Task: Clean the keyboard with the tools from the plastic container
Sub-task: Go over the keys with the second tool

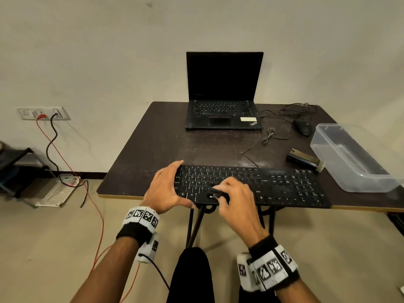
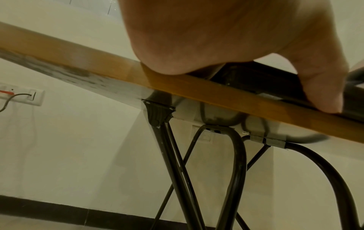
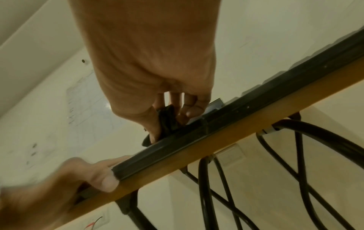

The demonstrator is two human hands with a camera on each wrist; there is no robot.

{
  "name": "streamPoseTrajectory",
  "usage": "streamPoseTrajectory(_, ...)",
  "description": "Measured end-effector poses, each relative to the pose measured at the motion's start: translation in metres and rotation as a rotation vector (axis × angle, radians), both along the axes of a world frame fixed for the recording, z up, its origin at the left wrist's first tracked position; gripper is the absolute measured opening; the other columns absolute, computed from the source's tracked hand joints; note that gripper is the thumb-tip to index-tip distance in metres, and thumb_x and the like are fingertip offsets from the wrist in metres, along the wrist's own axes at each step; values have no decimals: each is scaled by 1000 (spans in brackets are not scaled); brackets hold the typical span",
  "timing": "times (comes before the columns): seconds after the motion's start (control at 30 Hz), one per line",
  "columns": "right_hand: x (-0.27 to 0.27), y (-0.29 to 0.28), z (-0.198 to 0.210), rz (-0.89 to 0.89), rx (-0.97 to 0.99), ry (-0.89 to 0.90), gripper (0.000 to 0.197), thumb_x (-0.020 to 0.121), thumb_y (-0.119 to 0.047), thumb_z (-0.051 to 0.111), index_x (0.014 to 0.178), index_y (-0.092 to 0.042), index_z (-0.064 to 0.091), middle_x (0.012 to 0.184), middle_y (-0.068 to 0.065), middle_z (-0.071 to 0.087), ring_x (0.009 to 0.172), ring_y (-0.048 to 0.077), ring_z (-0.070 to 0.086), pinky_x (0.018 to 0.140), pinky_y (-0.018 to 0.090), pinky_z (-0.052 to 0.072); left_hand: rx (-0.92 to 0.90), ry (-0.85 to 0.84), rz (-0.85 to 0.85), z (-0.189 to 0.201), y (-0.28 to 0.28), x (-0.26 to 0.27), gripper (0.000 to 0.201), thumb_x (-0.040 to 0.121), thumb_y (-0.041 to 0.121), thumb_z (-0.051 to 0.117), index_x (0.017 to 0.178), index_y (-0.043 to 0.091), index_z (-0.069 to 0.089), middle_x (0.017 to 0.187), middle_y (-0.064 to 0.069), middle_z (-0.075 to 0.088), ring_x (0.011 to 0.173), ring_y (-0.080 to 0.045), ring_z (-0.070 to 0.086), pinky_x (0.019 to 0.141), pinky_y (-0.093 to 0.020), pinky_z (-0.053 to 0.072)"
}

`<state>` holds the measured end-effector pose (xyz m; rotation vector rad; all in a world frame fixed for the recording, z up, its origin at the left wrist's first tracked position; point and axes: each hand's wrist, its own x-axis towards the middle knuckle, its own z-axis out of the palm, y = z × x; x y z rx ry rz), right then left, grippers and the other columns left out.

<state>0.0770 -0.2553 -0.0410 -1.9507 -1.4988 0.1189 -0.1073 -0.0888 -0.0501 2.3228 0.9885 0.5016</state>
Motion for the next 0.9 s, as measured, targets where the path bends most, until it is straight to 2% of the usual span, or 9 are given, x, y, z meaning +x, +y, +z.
streamPoseTrajectory(0.07,-6,-9,-3,59,-3,15,37,91,-1,67,114,-26,80,101,-15,60,92,7,57,89,29,36,0,-5,3,-1,1,0,138,40,63,94,156,32,27,144,18,43,137,-17,34,117,-49,37)
streamPoseTrajectory(0.2,8,5,-3,-116,87,48,30,91,-1,70,109,-23,80,99,-13,61,91,8,57,94,32,44,-1,11,7,-3,2,1,140,38,68,92,156,33,27,145,16,45,138,-19,37,116,-50,38)
streamPoseTrajectory(0.3,-12,9,1,45,33,9,31,93,-2,67,112,-23,79,102,-11,60,95,9,55,91,28,39,8,7,1,-4,3,1,139,38,68,92,156,32,28,145,15,46,137,-20,39,116,-49,38)
streamPoseTrajectory(0.37,-21,-4,-4,135,36,2,34,90,0,66,111,-24,79,101,-13,59,91,8,53,87,27,38,26,8,0,-5,4,2,139,38,69,91,156,32,28,145,14,47,136,-19,41,116,-50,39)
streamPoseTrajectory(0.4,-18,-11,-8,112,62,18,36,88,1,66,110,-24,80,100,-14,59,90,8,54,86,28,39,30,6,-1,-7,5,1,139,38,70,92,156,32,28,145,14,47,136,-19,42,116,-51,40)
streamPoseTrajectory(0.53,15,-16,-14,-209,182,68,28,89,2,73,105,-20,81,97,-12,61,86,9,56,87,32,45,13,12,-4,-6,4,1,139,39,69,92,156,32,27,146,14,46,138,-21,38,117,-51,38)
streamPoseTrajectory(0.7,10,-21,-14,-47,100,3,35,87,2,71,110,-23,81,100,-14,60,88,5,53,88,28,39,3,5,3,-4,3,1,139,39,67,93,156,32,27,147,13,45,138,-22,37,117,-52,37)
streamPoseTrajectory(0.83,29,-16,-14,-236,220,66,23,89,-3,77,102,-22,82,95,-14,62,79,4,49,82,37,49,7,2,-1,-4,3,1,139,38,68,92,156,32,28,143,15,46,137,-20,38,116,-51,38)
streamPoseTrajectory(0.9,16,-11,-14,-170,192,30,27,89,-1,74,105,-20,81,98,-12,62,83,3,49,87,36,46,8,1,1,-4,3,1,139,39,66,93,156,31,28,142,16,46,136,-20,38,116,-50,38)
